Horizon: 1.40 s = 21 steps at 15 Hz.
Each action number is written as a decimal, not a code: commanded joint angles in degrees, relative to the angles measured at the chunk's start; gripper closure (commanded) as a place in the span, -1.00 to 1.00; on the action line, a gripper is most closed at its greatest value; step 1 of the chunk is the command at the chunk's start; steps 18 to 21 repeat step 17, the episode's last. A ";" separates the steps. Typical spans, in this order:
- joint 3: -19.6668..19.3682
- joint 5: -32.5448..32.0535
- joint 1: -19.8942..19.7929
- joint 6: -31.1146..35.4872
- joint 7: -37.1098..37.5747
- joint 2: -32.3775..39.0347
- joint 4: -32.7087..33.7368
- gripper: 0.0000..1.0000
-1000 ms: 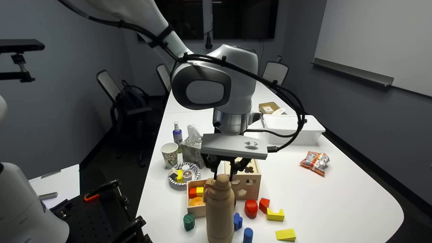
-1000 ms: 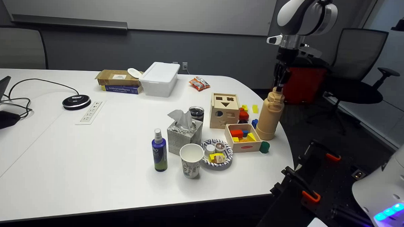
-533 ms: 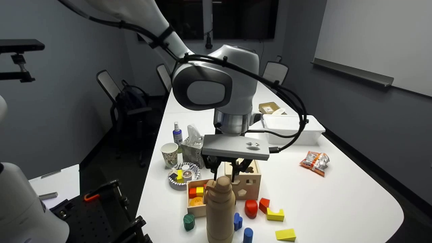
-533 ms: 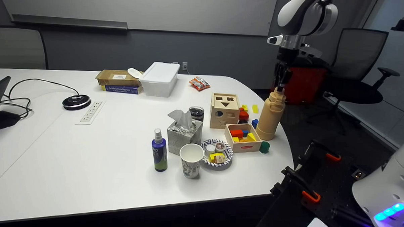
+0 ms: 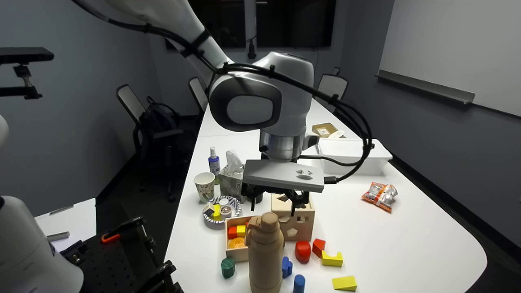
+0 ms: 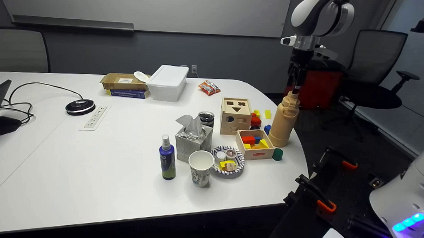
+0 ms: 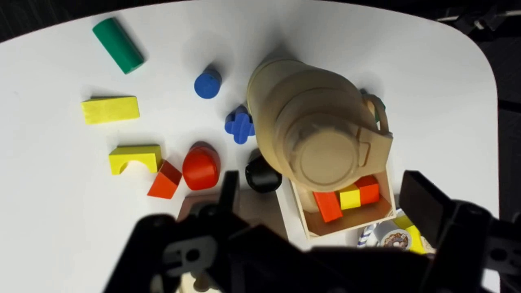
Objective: Turn the lid on the beige bottle.
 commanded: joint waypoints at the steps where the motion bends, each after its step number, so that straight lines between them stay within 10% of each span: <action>1: -1.26 -4.09 1.06 0.38 12.28 -1.43 1.04 -1.00; 17: -0.04 -10.79 3.49 -9.50 75.43 -13.65 0.46 -1.00; 21: -0.04 -10.79 3.49 -9.50 75.43 -13.65 0.46 -1.00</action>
